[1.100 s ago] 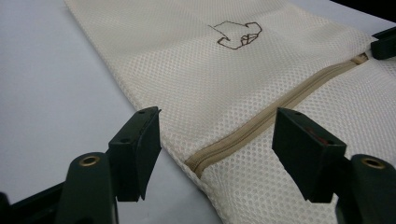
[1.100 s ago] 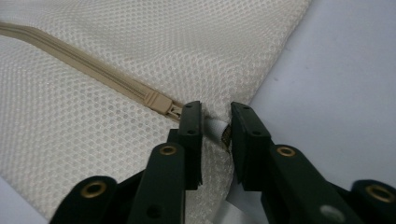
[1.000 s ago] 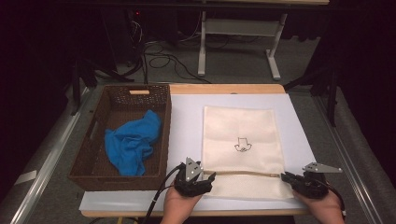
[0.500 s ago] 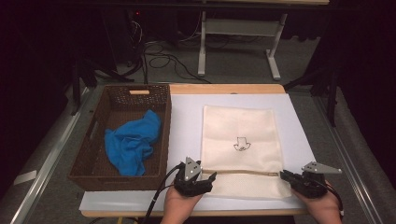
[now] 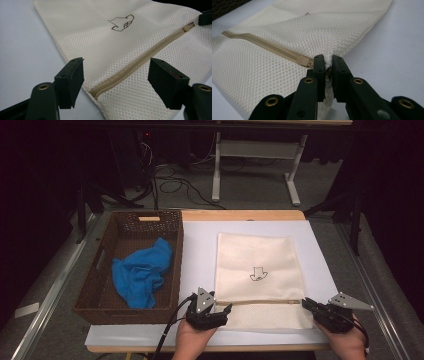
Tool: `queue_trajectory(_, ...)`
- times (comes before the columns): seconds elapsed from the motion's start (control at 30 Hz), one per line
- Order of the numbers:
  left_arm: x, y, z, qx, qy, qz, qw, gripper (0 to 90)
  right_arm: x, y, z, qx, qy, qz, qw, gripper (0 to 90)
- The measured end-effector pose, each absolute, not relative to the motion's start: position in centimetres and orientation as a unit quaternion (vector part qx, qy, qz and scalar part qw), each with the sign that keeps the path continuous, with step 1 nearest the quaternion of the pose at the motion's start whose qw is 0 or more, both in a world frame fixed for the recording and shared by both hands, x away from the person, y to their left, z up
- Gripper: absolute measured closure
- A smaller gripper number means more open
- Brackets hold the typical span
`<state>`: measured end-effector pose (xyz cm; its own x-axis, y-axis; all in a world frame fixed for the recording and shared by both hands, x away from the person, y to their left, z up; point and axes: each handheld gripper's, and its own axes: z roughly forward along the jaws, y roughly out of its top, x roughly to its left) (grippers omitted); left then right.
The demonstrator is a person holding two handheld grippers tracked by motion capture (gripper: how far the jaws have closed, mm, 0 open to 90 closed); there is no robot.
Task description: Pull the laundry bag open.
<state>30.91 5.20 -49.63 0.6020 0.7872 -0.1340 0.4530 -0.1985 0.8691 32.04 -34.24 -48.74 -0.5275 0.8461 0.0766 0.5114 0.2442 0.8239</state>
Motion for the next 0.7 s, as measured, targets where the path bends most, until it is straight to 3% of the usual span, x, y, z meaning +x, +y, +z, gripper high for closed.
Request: queue_trajectory(0.7, 30.7, 5.2, -49.4, 0.744, 0.408, 0.169, 0.501, 30.5, 31.7, -33.3, -46.6, 0.427, 0.736, 0.473, 0.227, 83.6)
